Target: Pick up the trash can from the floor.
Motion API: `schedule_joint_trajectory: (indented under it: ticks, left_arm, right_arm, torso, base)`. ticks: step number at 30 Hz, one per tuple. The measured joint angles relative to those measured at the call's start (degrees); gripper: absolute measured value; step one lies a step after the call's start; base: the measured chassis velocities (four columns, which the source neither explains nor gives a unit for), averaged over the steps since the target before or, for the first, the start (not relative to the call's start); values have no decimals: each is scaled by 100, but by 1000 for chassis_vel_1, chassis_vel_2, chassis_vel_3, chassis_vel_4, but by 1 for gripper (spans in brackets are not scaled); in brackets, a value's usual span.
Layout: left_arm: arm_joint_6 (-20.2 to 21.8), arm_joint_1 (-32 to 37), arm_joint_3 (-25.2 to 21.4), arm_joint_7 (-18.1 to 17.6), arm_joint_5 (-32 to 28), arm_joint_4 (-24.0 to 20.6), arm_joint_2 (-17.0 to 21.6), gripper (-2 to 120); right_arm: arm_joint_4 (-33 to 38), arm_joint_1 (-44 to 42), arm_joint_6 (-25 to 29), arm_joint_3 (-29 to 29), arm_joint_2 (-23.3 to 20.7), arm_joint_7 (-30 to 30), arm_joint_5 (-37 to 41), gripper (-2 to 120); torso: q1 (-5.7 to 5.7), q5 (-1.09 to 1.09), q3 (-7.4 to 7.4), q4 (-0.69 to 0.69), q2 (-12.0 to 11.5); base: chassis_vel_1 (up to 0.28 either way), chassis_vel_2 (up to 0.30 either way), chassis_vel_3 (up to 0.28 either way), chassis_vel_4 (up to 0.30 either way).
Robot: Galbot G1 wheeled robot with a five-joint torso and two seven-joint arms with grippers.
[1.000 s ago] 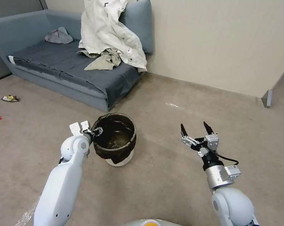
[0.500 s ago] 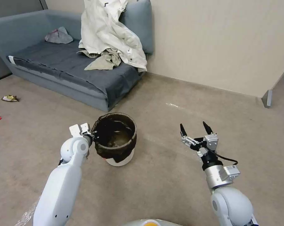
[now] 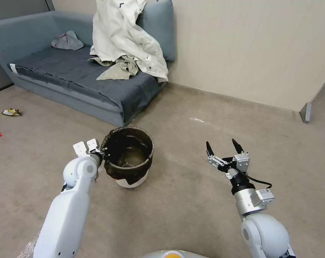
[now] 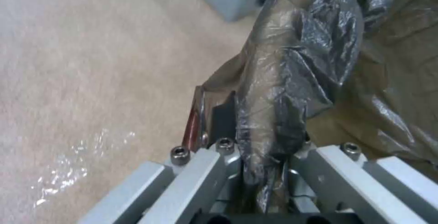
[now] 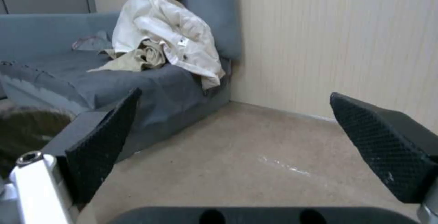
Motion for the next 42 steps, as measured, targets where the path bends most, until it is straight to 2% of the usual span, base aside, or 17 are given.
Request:
schedule_joint_trajectory:
  ticks: [1, 5, 6, 10, 19, 42]
  left_arm:
    - [0, 0, 0, 0, 0, 0, 0, 4]
    - [-1, 425, -182, -85, -280, -682, 107, 4]
    - [-1, 425, -182, -85, -280, -682, 107, 4]
    - [-3, 793, -371, -238, -649, -1230, 179, 4]
    - [-4, 1238, -568, -353, -959, -1896, 131, 4]
    - [-4, 1260, -617, -351, -953, -1855, 157, 4]
  right_arm:
    - [0, 0, 0, 0, 0, 0, 0, 100]
    - [78, -36, -10, -1, -26, -1, -2, 100]
    - [78, -36, -10, -1, -26, -1, -2, 100]
    - [141, -71, -27, 12, -62, -1, -2, 100]
    - [156, -83, -36, 9, -70, 0, 8, 100]
    - [195, -122, -88, -34, 8, -20, -101, 100]
  torso:
    - [0, 0, 0, 0, 0]
    - [0, -2, 0, 0, 0]
    - [0, -2, 0, 0, 0]
    - [0, 0, 0, 1, 0]
    - [0, -1, 0, 0, 0]
    - [0, -1, 0, 0, 0]
  base:
    - [0, 0, 0, 0]
    - [0, 0, 0, 0]
    - [0, 0, 0, 0]
    - [0, 0, 0, 0]
    - [0, 0, 0, 0]
    - [0, 0, 0, 0]
